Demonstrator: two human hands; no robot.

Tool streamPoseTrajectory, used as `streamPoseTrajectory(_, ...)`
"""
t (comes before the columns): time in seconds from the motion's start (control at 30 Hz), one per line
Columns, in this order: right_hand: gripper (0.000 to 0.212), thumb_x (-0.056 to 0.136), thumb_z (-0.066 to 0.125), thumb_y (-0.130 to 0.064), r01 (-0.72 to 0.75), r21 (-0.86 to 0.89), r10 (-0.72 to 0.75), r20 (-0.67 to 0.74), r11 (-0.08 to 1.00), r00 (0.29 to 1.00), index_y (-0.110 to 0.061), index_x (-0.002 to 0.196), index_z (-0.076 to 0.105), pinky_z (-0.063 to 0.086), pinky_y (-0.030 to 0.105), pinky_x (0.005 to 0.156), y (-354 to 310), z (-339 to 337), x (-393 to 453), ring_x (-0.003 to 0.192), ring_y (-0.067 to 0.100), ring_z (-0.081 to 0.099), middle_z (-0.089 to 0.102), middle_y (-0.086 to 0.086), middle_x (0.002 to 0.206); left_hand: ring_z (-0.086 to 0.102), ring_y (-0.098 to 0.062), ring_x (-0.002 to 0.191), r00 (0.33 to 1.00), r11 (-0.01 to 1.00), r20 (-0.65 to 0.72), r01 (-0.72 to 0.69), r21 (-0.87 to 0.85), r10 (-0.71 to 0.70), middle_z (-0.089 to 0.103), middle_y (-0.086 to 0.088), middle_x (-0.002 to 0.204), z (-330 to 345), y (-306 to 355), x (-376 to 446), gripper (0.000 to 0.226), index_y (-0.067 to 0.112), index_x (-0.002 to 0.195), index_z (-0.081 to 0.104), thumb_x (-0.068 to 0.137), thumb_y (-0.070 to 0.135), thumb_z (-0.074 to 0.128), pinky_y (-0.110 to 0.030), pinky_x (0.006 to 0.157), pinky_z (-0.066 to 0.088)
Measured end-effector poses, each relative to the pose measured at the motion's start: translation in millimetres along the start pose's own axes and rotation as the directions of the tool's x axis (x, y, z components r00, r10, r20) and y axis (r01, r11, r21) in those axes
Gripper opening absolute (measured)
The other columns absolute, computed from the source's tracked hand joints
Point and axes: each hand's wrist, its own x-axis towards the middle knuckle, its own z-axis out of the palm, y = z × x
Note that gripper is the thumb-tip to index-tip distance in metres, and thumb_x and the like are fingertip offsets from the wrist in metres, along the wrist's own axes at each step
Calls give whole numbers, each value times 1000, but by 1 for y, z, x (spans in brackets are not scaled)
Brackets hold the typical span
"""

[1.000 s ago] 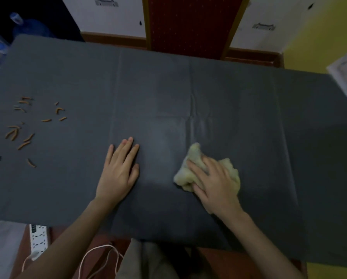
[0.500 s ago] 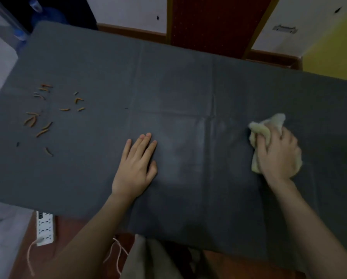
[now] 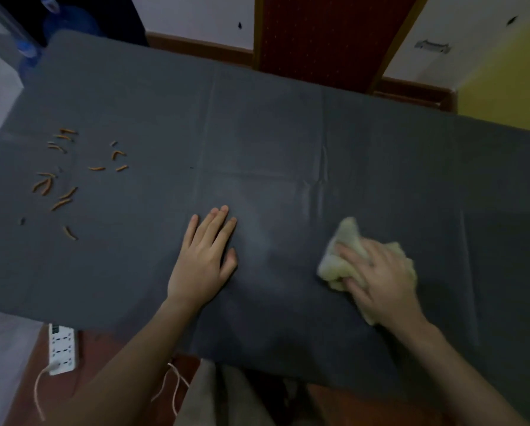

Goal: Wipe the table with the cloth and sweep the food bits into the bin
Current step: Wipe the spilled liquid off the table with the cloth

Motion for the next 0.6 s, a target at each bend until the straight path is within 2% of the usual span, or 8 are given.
streamPoseTrajectory(0.1, 54, 87, 43, -42, -259, -94, 256, -40, 961, 966, -15, 132, 58, 43, 47, 81, 61, -19, -8, 99, 43, 56, 57, 23, 120, 33, -24, 143, 1000, 1000, -4, 8, -1, -8, 39, -11, 151, 1, 0, 0, 50, 6, 138, 50, 91, 26, 45, -50, 118, 21)
streamPoseTrajectory(0.2, 50, 90, 41, -42, -501, -103, 486, -143, 859, 862, -17, 132, 51, 45, 54, 80, 87, -24, 34, 99, 46, 51, 53, 25, 118, 33, -24, 142, 1000, 1000, 0, 11, -7, -11, 40, -10, 151, 1, 1, 1, 50, 6, 137, 50, 91, 26, 46, -50, 118, 22)
streamPoseTrajectory(0.27, 45, 94, 40, -41, -571, -92, 546, -205, 816, 813, -17, 131, 49, 43, 54, 85, 80, -19, 75, 104, 45, 49, 52, 25, 121, 33, -23, 142, 1000, 1000, 1, 17, -11, -17, 40, -10, 151, 0, 1, 2, 50, 7, 137, 50, 91, 26, 45, -51, 117, 23)
streamPoseTrajectory(0.3, 43, 95, 41, -40, -572, -89, 544, -220, 815, 810, -17, 130, 50, 43, 54, 85, 71, -16, 96, 105, 44, 50, 53, 24, 122, 33, -23, 143, 1000, 1000, 4, 19, -8, -19, 40, -10, 151, 0, 1, 2, 50, 7, 138, 50, 91, 26, 45, -51, 117, 24)
streamPoseTrajectory(0.37, 42, 93, 43, -38, -514, -101, 485, -217, 852, 847, -14, 127, 53, 43, 52, 82, 46, -7, 134, 103, 43, 52, 55, 24, 119, 32, -22, 143, 1000, 1000, 9, 16, -4, -16, 39, -9, 152, 0, 1, 1, 50, 7, 138, 49, 92, 26, 44, -50, 117, 24)
streamPoseTrajectory(0.47, 50, 87, 43, -41, -313, -55, 298, -188, 948, 936, -16, 127, 58, 39, 46, 79, -10, 9, 160, 101, 41, 54, 58, 21, 117, 31, -23, 143, 1000, 1000, 16, 12, -4, -12, 38, -10, 152, 0, 0, 2, 51, 7, 138, 49, 92, 26, 44, -51, 118, 23)
streamPoseTrajectory(0.6, 51, 86, 55, -41, -11, 57, 17, -104, 998, 994, -21, 133, 57, 38, 42, 87, -65, 23, 118, 107, 34, 52, 56, 17, 123, 29, -23, 144, 998, 1000, 60, 27, -5, -27, 35, -9, 154, -1, -1, 2, 53, 9, 140, 46, 91, 27, 42, -51, 118, 21)
